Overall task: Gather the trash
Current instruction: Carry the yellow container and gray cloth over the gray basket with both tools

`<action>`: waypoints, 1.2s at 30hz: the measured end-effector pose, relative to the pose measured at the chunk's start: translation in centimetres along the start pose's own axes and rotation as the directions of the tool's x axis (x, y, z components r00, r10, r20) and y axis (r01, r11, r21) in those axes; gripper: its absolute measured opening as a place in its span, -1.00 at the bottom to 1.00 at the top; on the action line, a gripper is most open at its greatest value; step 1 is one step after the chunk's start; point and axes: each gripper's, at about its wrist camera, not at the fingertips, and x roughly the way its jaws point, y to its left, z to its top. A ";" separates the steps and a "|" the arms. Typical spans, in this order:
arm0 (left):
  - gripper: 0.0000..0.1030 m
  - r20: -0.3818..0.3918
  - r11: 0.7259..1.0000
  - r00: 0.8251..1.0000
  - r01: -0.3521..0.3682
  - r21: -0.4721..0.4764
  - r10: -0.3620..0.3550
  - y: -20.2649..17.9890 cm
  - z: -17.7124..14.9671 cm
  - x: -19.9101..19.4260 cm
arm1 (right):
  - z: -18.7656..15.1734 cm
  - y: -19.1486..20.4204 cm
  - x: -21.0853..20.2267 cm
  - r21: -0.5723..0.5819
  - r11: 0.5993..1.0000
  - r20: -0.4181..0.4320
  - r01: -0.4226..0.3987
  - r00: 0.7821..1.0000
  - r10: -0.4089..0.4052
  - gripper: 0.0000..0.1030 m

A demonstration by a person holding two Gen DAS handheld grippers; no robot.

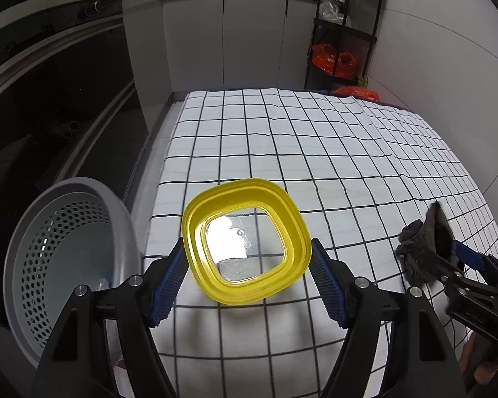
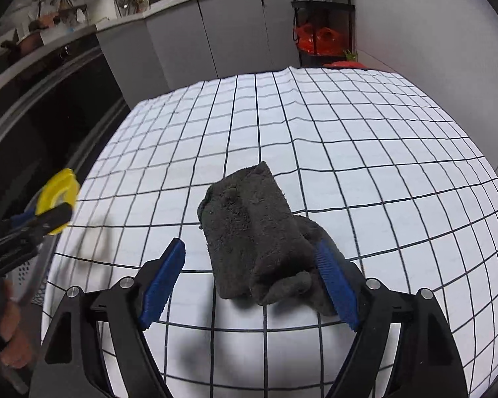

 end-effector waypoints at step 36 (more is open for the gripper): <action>0.35 0.040 0.911 0.946 -0.298 -0.286 0.322 20.0 -4.6 -8.5 | 2.1 28.0 -2.4 -0.350 0.788 -0.095 -0.506 0.856 0.508 -0.51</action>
